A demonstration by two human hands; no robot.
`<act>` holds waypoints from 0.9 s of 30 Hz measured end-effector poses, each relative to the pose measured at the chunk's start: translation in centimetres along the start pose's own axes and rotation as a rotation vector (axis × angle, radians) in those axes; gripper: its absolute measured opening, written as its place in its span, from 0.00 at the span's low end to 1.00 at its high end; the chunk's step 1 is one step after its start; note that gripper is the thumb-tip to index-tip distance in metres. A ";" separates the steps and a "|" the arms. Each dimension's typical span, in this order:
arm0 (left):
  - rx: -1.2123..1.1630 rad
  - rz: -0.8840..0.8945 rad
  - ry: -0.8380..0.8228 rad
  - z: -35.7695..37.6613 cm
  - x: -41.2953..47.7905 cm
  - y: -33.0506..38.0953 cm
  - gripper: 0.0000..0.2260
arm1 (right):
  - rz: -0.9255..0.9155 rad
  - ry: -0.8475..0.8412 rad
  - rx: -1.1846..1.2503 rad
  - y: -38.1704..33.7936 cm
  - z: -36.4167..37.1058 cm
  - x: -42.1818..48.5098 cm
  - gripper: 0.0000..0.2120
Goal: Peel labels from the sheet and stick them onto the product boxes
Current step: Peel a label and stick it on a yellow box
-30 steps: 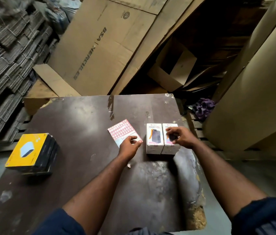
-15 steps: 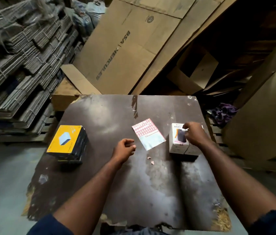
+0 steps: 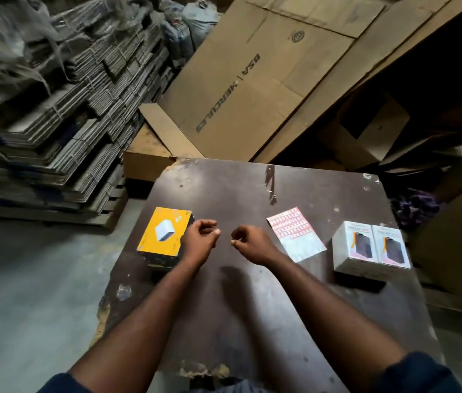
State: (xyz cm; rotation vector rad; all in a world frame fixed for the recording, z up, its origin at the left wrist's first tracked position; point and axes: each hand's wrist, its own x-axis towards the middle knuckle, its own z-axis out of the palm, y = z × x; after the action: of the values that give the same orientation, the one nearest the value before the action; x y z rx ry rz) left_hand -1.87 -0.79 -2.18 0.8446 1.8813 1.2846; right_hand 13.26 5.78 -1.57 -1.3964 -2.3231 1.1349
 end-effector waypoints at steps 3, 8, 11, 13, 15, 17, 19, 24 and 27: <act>0.132 0.097 0.139 -3.9 1.8 -0.6 0.08 | 0.038 -0.045 0.080 -3.4 3.4 1.8 0.12; 0.495 0.063 0.331 -9.5 3.4 -2.4 0.11 | 0.147 -0.098 0.154 -7.9 7.8 4.4 0.15; 0.536 -0.118 0.237 -11.9 4.6 -4.0 0.21 | 0.275 -0.123 0.268 -9.1 10.1 5.7 0.10; 0.471 -0.181 0.145 -12.9 5.2 -4.9 0.25 | 0.344 -0.103 0.347 -8.7 11.3 6.6 0.12; 0.430 -0.199 0.090 -13.6 5.5 -5.4 0.25 | 0.392 -0.075 0.372 -8.6 12.1 7.1 0.16; 0.377 -0.190 0.084 -13.9 5.3 -5.5 0.22 | 0.429 -0.046 0.379 -9.2 12.0 6.9 0.21; 0.335 -0.178 0.093 -14.1 5.3 -5.6 0.20 | 0.463 -0.018 0.390 -9.9 11.8 6.9 0.21; 0.212 -0.156 0.104 -14.2 5.8 -5.2 0.16 | 0.517 0.028 0.499 -10.3 11.6 7.3 0.24; 0.131 -0.129 0.074 -14.0 6.3 -4.2 0.15 | 0.532 0.052 0.600 -9.9 11.2 7.7 0.31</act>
State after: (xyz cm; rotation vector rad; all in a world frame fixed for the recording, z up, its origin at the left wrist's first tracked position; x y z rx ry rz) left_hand -17.44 -3.80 -3.60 0.7373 2.0614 1.1380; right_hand -3.27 3.88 -3.85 -1.7767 -1.3971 1.7142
